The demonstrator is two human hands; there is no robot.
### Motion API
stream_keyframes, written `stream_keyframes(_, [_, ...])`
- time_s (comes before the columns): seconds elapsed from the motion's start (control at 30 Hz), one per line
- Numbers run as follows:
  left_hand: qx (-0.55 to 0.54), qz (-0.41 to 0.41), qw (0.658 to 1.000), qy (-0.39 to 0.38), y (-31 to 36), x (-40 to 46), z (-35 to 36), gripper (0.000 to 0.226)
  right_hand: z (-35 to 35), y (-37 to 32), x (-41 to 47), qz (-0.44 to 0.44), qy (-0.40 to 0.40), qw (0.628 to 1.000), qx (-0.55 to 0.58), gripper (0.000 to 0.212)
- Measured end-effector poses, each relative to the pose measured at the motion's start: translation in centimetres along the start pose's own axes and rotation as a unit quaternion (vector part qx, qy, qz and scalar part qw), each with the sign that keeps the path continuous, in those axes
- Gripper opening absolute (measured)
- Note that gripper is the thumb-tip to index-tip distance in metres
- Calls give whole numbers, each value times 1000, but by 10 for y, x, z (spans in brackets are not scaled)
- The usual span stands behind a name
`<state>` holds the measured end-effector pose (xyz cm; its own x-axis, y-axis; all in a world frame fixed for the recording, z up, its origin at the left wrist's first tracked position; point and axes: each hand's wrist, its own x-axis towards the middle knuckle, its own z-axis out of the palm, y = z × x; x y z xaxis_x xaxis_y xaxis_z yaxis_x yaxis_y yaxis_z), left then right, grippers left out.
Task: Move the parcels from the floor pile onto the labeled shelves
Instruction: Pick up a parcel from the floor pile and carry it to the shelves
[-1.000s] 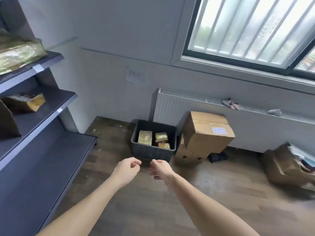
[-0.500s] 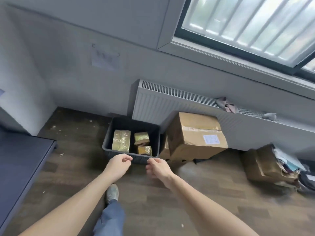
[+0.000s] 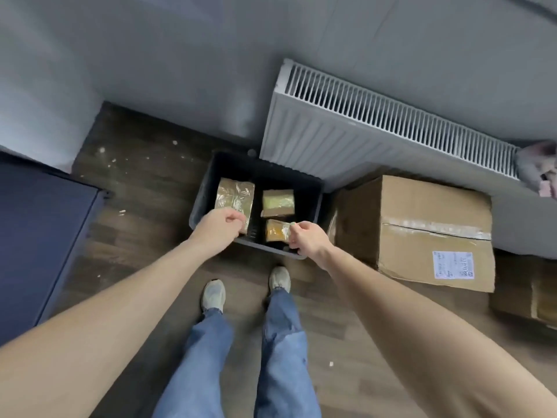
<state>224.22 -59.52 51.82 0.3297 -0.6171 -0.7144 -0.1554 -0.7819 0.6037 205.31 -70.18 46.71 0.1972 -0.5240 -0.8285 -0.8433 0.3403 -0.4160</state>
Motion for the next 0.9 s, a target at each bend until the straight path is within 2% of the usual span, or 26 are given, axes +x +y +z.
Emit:
stream_keyframes(0.13, [-41, -7, 999, 9, -6, 88, 33, 22, -16, -8, 111, -40, 19, 990, -137, 40])
stream_keyframes(0.27, [-64, -33, 997, 1, -54, 188, 80, 22, 1, 17, 247, -63, 0, 965, -256, 47])
stream_keyframes(0.4, [-61, -55, 997, 4, -107, 277, 111, 23, 28, 41, 370, -103, -25, 896, -432, 74])
stream_keyframes(0.5, [-62, -46, 997, 3, -133, 327, 123, 25, 50, 49, 434, -134, -22, 849, -511, 106])
stream_keyframes(0.6, [-56, -56, 997, 15, -152, 354, 127, 27, 72, 55, 469, -139, -48, 796, -587, 131])
stream_keyframes(0.7, [-59, -65, 996, 15, -164, 360, 130, 27, 84, 63, 479, -121, -43, 756, -642, 145])
stream_keyframes(0.77, [-65, -78, 995, 6, -169, 354, 133, 27, 88, 73, 480, -147, -6, 739, -657, 142])
stream_keyframes(0.9, [-71, -89, 993, 4, -177, 335, 136, 27, 81, 84, 462, -223, 76, 729, -642, 136])
